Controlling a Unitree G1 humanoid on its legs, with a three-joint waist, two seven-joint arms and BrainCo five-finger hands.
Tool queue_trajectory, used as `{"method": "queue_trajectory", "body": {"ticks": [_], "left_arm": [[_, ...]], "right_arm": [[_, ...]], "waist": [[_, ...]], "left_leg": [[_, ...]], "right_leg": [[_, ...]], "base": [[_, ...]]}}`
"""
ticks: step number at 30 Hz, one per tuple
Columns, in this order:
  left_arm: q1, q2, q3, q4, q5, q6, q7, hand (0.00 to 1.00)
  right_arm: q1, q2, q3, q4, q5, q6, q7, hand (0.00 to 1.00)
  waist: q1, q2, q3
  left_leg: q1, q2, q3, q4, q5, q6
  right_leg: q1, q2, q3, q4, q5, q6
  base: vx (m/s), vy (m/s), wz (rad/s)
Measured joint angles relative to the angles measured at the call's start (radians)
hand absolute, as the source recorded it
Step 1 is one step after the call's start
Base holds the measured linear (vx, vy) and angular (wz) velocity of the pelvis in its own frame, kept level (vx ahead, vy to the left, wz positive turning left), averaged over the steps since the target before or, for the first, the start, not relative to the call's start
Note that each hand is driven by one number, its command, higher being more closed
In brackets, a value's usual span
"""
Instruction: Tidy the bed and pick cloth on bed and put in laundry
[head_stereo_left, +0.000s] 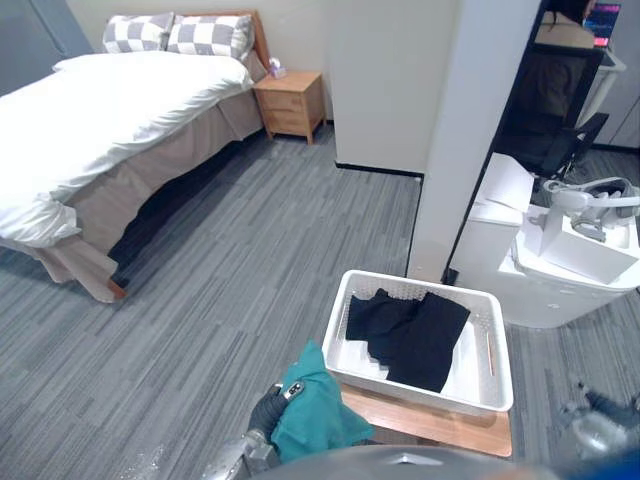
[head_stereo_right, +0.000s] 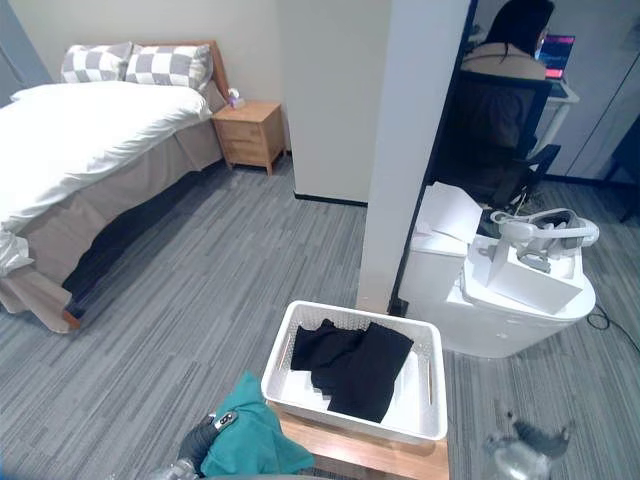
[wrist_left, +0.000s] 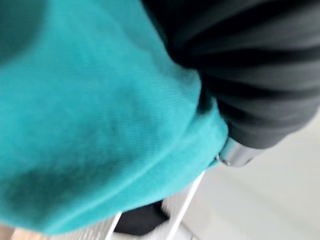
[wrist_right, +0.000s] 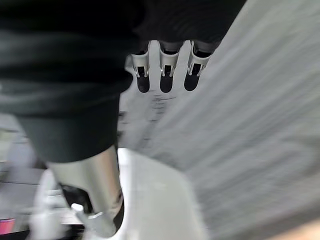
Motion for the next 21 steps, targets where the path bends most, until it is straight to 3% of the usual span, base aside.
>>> {"method": "queue_trajectory", "body": {"ticks": [3, 6, 8, 12, 16, 21], "left_arm": [[-0.012, -0.004, 0.119, 0.048, -0.082, -0.013, 0.056, 1.0], [-0.02, -0.001, 0.27, 0.047, -0.155, -0.054, 0.111, 1.0], [-0.035, 0.012, 0.355, 0.011, -0.172, -0.08, 0.159, 1.0], [-0.086, 0.124, 0.483, -0.169, -0.159, -0.115, 0.282, 1.0], [-0.217, 0.247, 0.537, -0.333, -0.068, -0.136, 0.392, 1.0], [-0.42, 0.38, 0.496, -0.417, 0.047, -0.136, 0.422, 1.0]], "right_arm": [[0.026, 0.053, -0.024, 0.074, 0.025, -0.002, 0.06, 0.0], [0.042, 0.074, -0.034, 0.109, 0.027, 0.001, 0.126, 0.0], [0.053, 0.075, -0.052, 0.109, 0.027, 0.008, 0.158, 0.0], [0.064, 0.088, -0.059, 0.125, 0.027, 0.031, 0.217, 0.0], [0.062, 0.096, -0.053, 0.125, 0.028, 0.032, 0.258, 0.0], [0.075, 0.098, -0.025, 0.125, 0.038, 0.022, 0.276, 0.0]], "waist": [[0.005, -0.016, -0.003], [0.01, -0.028, -0.006], [0.033, -0.031, -0.007], [0.045, -0.052, 0.003], [0.058, -0.043, 0.007], [0.056, -0.026, 0.015]], "left_leg": [[-0.014, -0.005, -0.025, 0.0, 0.0, -0.002], [-0.024, -0.015, -0.043, 0.0, -0.002, 0.0], [-0.025, -0.02, -0.045, 0.0, -0.001, 0.008], [-0.015, -0.026, -0.066, 0.0, -0.004, 0.005], [-0.01, -0.029, -0.062, 0.0, -0.014, 0.002], [0.018, -0.026, -0.043, 0.0, -0.027, -0.005]], "right_leg": [[0.01, -0.005, -0.035, -0.004, -0.007, 0.0], [0.019, -0.014, -0.06, -0.011, -0.008, 0.004], [0.02, -0.018, -0.06, -0.013, -0.005, 0.011], [0.057, -0.021, -0.091, -0.029, -0.004, 0.01], [0.071, -0.022, -0.089, -0.036, -0.006, 0.007], [0.086, -0.02, -0.071, -0.035, -0.012, -0.004]], "base": [[-0.01, -0.011, 0.34], [0.03, 0.009, 0.25], [0.06, 0.022, 0.08], [0.08, -0.011, 0.2], [0.05, -0.013, -0.02], [0.02, -0.021, -0.13]]}}
